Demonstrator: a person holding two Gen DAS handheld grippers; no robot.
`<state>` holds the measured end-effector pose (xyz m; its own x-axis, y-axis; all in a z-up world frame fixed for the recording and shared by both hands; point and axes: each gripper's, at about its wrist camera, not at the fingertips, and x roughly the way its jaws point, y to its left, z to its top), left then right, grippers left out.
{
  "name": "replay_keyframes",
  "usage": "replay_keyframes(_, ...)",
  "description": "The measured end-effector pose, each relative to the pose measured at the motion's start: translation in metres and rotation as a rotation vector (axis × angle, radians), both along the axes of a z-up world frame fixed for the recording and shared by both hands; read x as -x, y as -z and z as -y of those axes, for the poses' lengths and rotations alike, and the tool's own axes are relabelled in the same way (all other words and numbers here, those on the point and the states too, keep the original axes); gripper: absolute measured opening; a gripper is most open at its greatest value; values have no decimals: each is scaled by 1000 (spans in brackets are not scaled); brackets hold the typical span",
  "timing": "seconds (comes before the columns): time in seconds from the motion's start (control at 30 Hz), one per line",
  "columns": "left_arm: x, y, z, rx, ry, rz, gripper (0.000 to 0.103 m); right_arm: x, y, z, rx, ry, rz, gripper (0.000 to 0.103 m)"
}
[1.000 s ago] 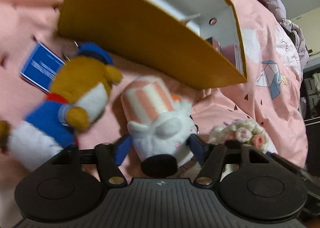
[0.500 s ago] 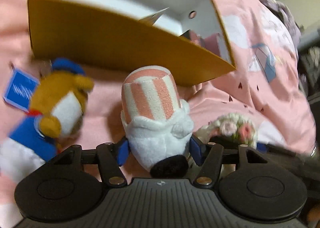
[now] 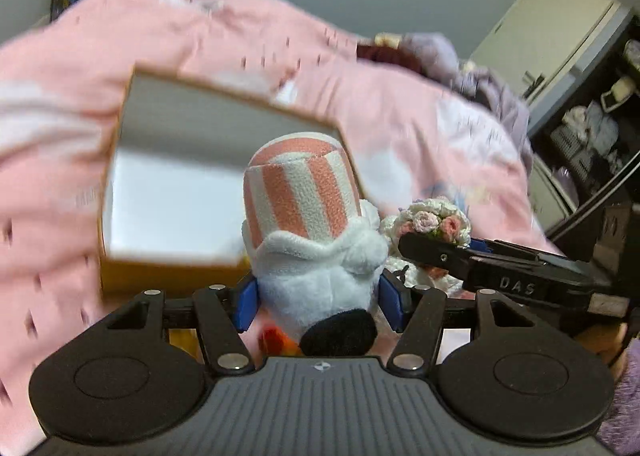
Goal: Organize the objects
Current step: 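Carry both plush bunnies into the orange box and open both grippers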
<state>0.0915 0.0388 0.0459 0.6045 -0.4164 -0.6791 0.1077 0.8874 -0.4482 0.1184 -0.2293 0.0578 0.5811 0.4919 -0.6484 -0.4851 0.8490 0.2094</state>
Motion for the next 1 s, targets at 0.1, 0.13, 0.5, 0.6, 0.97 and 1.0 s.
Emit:
replay_keyframes(0.1, -22, -16, -5, -37, -23, 53, 70, -24, -9, -12, 15, -25, 57, 62)
replay_keyframes(0.13, -31, -19, -5, -42, -26, 61, 70, -32, -11, -16, 17, -39, 71, 62)
replay_keyframes(0.5, -109, 3, -1, -167, 18, 23, 69, -109, -4, -65, 142, -196, 174, 62)
replay_keyframes(0.6, -127, 19, 1, -180, 20, -15, 69, -128, 10, -75, 182, -218, 182, 62)
replay_keyframes(0.97, -164, 75, 9, -232, 54, -143, 69, -160, 73, -109, 412, -335, 163, 62)
replay_keyframes(1.0, -165, 78, 9, -233, 58, -154, 69, -162, 76, -110, 421, -338, 157, 62)
